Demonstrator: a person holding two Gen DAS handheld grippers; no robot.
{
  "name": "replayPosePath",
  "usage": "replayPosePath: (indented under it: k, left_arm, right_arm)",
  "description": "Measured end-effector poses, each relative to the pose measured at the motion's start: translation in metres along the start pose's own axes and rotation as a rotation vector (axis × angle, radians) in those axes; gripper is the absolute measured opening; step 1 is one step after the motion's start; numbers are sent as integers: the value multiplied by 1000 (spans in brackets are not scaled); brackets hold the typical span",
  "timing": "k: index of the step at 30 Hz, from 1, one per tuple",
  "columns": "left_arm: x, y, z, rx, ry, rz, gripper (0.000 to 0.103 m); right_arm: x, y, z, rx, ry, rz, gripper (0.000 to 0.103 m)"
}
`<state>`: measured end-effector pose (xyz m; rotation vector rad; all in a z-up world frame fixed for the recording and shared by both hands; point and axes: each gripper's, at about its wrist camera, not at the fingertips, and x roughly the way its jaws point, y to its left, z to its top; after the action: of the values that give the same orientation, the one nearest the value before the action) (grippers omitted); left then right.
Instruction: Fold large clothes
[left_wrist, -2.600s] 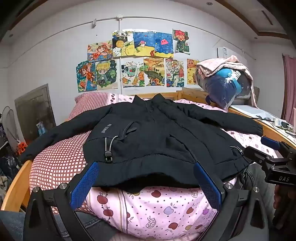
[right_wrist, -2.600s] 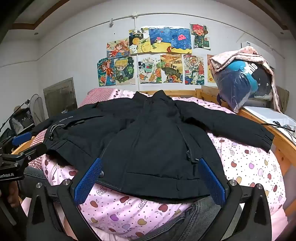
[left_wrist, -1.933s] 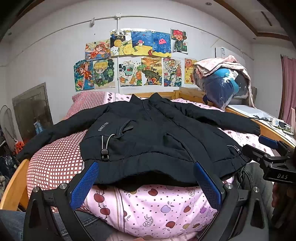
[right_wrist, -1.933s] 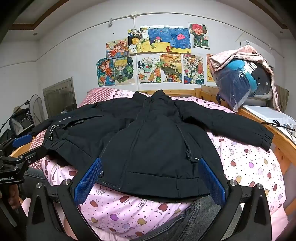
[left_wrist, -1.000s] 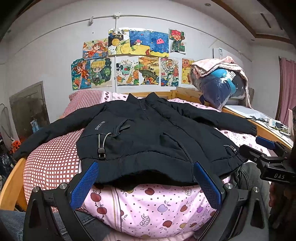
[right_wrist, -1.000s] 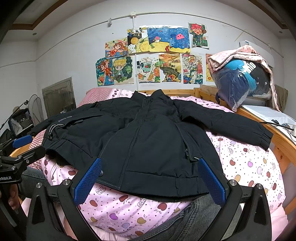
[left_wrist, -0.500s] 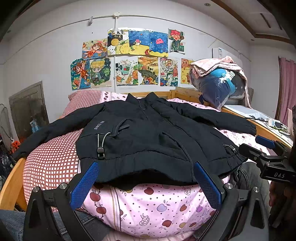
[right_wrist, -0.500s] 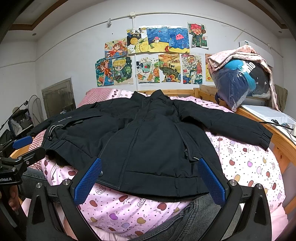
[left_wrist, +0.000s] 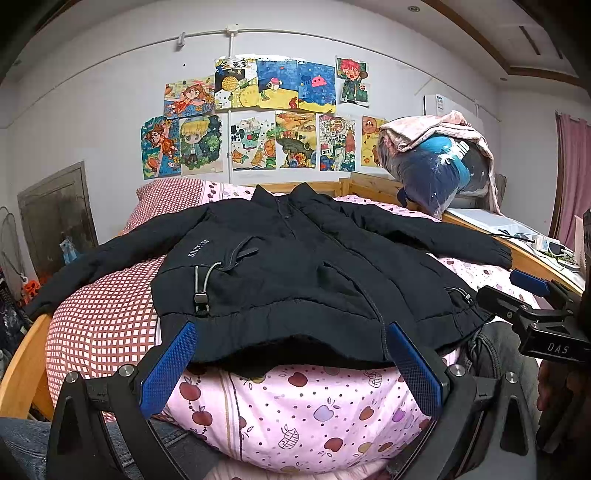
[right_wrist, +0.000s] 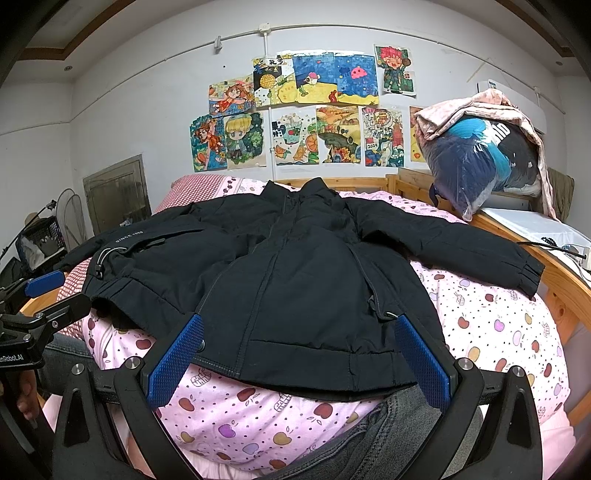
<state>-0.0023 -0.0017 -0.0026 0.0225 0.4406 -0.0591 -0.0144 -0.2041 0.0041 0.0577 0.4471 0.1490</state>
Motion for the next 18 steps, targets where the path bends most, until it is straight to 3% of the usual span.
replayPosePath:
  k: [18]
  left_arm:
    - [3,-1,-5,0,15,9,103]
  right_arm:
    - [-1,0,2,1,2,0,102]
